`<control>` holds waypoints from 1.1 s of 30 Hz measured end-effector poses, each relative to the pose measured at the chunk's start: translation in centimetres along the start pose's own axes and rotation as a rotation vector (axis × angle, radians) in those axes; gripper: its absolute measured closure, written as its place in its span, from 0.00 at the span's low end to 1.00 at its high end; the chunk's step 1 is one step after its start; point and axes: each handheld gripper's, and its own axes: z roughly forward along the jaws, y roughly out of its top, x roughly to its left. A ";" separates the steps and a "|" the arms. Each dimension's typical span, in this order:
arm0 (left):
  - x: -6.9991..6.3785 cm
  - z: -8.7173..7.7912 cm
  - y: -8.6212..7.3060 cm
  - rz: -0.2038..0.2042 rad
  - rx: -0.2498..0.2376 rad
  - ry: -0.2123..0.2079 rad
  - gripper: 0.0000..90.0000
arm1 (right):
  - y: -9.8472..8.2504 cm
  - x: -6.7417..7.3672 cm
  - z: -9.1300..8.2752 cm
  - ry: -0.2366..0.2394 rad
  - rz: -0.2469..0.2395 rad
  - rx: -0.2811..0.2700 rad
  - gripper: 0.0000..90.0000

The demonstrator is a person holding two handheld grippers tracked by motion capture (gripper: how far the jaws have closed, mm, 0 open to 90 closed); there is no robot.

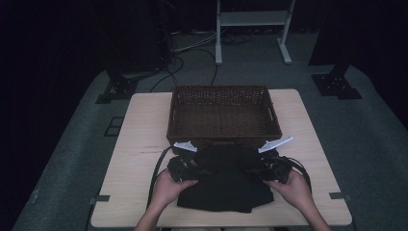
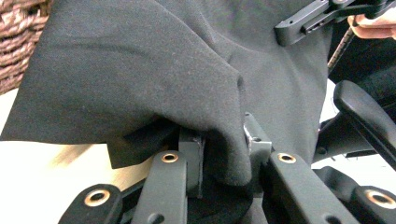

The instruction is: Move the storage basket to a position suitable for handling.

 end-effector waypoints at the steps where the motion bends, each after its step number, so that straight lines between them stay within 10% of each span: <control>1: -0.1 -0.1 0.1 0.001 -0.002 0.000 0.83 | 0.0 0.0 -0.1 -0.002 -0.001 -0.001 0.83; 33: -2.1 -3.2 3.2 0.066 -0.033 0.020 0.83 | 2.6 1.4 -3.8 -0.031 -0.044 -0.063 0.83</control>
